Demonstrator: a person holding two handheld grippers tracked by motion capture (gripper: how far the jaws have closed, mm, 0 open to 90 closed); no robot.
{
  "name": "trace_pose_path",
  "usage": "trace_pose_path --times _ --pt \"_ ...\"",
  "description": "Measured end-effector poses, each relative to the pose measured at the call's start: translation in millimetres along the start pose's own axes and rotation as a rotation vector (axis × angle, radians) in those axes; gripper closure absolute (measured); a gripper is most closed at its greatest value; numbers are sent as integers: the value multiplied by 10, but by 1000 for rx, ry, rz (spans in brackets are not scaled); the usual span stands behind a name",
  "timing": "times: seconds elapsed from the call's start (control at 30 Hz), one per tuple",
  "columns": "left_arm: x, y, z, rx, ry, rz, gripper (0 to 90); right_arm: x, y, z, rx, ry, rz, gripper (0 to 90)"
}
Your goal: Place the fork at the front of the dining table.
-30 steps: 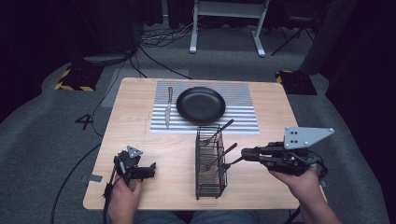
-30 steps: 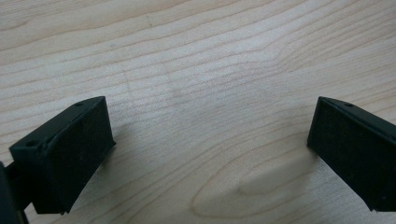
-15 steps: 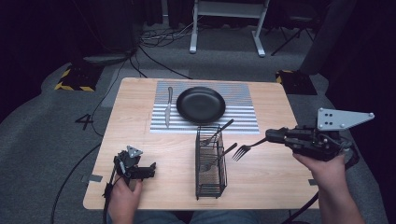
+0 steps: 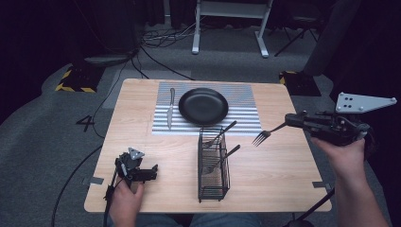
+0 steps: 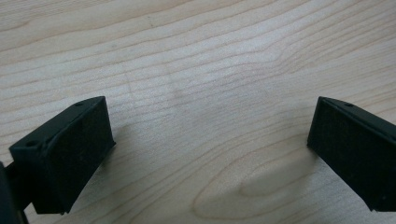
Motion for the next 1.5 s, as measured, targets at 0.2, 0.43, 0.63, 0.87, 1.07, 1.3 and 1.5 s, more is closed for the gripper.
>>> trace_pose_path --times 0.2,0.43,0.63,0.87,1.07,1.3,1.5 --pt "0 0 0 0 0 0 2 -238 12 -76 38 54 8 863" --pt "1 0 -1 -1 -1 1 2 -519 126 -248 66 80 -16 863" --pt "3 -2 -3 -2 -4 3 2 -754 248 -361 88 141 -9 863" --pt "2 -1 -3 -2 -4 4 2 -1039 451 -540 114 192 -16 863" --pt "2 -1 -3 -3 -4 4 2 -1196 666 -793 148 174 -55 863" --pt "3 -1 -3 -2 -4 3 2 -1201 885 -1013 177 155 -66 863" --pt "2 -1 -3 -2 -4 4 2 -1209 1078 -1233 212 141 -77 863"
Point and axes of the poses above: each handheld gripper's, and its own axes: z roughly backward along the jaws, y roughly out of its underside, x roughly to its left, the point moved 7 cm from there along -z, roughly forward along the jaws, and after that the axes turned 13 degrees about -x, right-handed, at the moved point
